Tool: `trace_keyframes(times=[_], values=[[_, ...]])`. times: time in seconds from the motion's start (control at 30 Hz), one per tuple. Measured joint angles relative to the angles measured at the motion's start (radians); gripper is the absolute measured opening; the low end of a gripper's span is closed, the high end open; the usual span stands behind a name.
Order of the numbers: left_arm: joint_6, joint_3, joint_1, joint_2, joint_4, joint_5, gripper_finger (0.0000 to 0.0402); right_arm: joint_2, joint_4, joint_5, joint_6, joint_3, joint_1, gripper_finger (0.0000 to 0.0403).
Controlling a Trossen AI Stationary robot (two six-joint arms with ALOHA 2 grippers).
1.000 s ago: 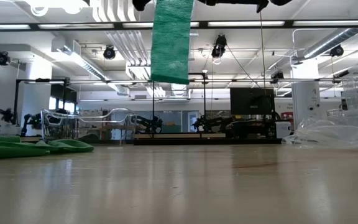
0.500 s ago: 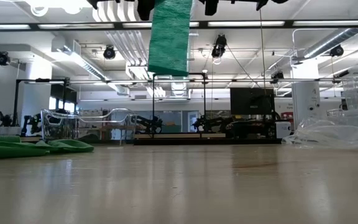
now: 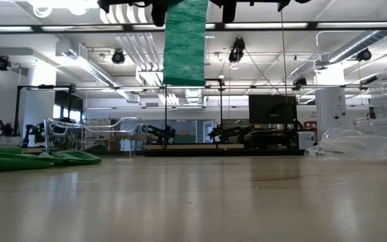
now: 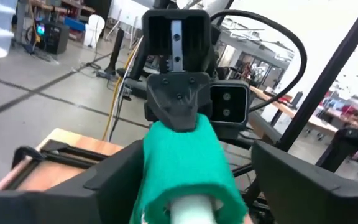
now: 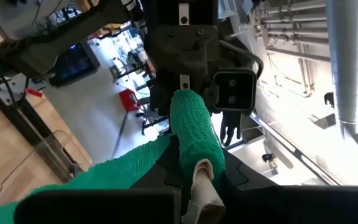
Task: Roll bandage
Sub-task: Roll the blue bandage
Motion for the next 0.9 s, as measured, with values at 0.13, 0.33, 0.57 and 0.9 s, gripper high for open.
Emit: trace_keyframes(times=[0.13,0.33,0.57,0.9], values=[[0.027,0.000,0.000,0.000,-0.004,-0.016,0.0215,0.000,-0.006,0.004,0.027,0.000,0.000,0.0022],[0.074,0.000,0.000,0.000,-0.010,-0.029,0.0097,0.000,-0.008,0.019,0.097,0.000,0.000,0.0042],[0.137,0.000,0.000,0.000,0.005,-0.027,0.0021,-0.001,-0.011,0.026,0.320,0.000,0.013,0.0089],[0.231,0.000,0.008,-0.001,0.045,0.010,0.0040,-0.061,-0.125,0.017,0.464,0.000,0.033,0.0215]])
